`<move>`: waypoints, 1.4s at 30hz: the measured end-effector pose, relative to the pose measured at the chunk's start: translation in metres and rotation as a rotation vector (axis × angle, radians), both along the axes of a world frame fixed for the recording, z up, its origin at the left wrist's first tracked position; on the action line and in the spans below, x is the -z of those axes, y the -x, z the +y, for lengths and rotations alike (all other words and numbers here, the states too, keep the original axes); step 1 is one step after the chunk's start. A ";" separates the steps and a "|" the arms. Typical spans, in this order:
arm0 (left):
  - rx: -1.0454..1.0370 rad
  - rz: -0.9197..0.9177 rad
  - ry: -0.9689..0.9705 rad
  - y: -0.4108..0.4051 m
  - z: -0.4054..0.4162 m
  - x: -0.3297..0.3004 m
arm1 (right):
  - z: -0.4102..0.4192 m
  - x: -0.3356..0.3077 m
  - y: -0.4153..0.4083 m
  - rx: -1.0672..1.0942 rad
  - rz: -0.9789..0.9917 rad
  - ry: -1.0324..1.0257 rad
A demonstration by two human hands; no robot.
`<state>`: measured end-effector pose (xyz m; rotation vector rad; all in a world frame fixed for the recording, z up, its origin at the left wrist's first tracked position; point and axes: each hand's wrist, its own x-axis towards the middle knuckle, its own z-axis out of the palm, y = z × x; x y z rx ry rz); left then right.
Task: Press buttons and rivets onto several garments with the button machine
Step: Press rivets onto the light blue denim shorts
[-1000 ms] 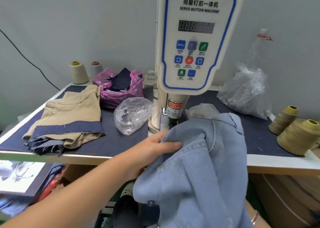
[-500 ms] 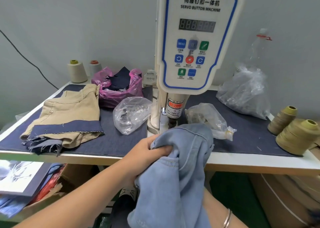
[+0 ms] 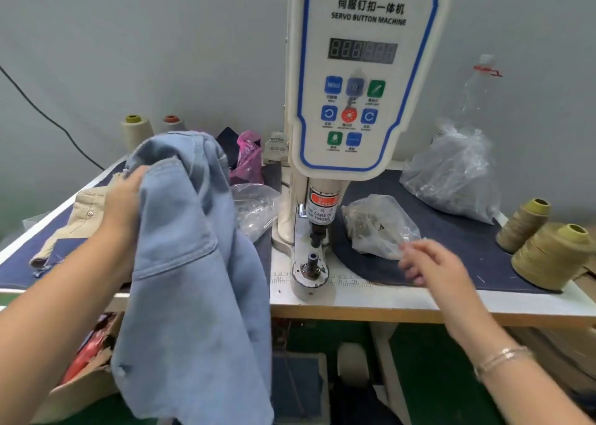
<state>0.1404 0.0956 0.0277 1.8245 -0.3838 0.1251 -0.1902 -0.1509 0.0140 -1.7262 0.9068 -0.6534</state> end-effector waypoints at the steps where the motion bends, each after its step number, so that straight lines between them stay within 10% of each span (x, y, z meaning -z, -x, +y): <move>1: -0.046 0.063 0.076 0.001 -0.003 0.000 | -0.016 -0.005 -0.005 0.025 0.037 0.183; 6: -0.292 0.220 0.003 0.023 -0.022 0.046 | -0.064 0.003 -0.049 -0.012 0.707 0.959; 14: -0.313 0.092 -0.081 0.024 -0.013 0.070 | -0.074 0.013 -0.099 -0.105 1.068 1.192; 42: -0.330 0.068 -0.139 0.027 -0.018 0.066 | -0.067 0.026 -0.107 -0.092 1.001 1.067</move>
